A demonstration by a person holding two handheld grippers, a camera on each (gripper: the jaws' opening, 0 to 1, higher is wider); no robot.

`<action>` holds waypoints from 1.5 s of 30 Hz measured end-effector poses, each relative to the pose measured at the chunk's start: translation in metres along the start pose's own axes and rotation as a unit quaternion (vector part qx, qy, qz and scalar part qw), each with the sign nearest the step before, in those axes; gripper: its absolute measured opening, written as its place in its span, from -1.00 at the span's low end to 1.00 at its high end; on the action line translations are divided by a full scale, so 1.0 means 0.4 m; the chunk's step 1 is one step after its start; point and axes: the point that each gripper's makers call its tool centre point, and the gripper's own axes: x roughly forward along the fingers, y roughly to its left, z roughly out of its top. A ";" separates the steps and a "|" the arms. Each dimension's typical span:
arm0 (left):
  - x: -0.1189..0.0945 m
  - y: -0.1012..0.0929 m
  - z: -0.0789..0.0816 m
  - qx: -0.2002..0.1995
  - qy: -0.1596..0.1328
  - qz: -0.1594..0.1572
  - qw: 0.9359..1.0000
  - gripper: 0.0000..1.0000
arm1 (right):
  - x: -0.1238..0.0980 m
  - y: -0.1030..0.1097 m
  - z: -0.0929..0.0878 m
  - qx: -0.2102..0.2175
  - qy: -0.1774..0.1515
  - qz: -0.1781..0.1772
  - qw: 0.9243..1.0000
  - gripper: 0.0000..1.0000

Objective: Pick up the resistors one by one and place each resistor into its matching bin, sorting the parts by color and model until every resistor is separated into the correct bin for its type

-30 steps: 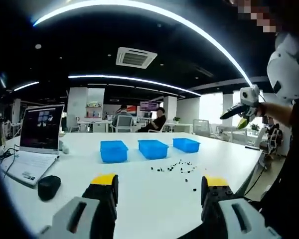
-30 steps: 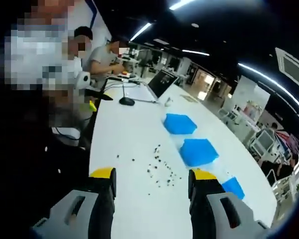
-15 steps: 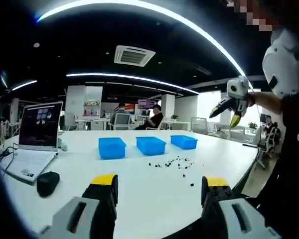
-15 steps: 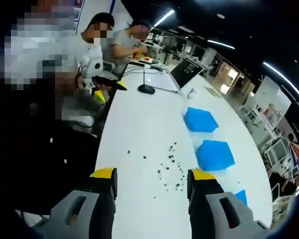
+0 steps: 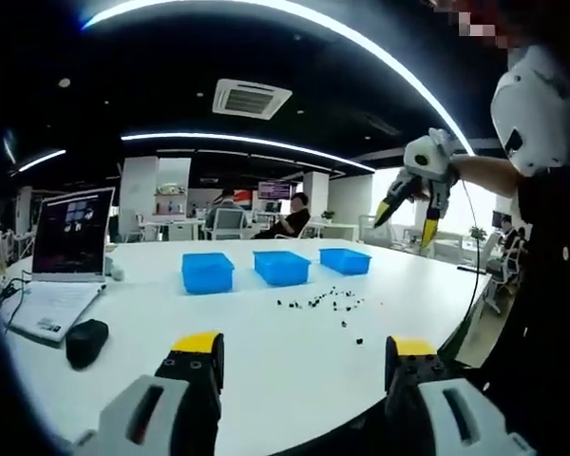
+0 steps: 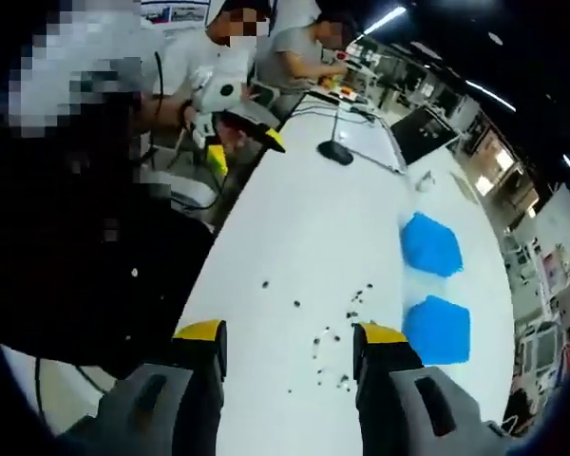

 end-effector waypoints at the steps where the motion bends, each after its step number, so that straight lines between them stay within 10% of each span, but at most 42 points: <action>1: 0.002 -0.001 -0.003 0.002 0.004 0.000 1.000 0.40 | 0.010 0.000 0.002 -0.012 0.004 0.007 1.000 0.10; 10: 0.005 -0.019 -0.010 0.005 0.018 -0.014 1.000 0.41 | 0.110 -0.021 0.014 -0.081 0.022 0.060 0.995 -0.02; 24: 0.007 -0.033 -0.032 0.010 0.040 -0.027 0.999 0.40 | 0.298 -0.010 -0.047 -0.186 0.083 0.154 0.967 -0.32; 45: 0.003 -0.044 -0.050 0.011 0.049 -0.031 0.998 0.40 | 0.375 -0.010 -0.113 -0.231 0.120 0.194 0.946 -0.62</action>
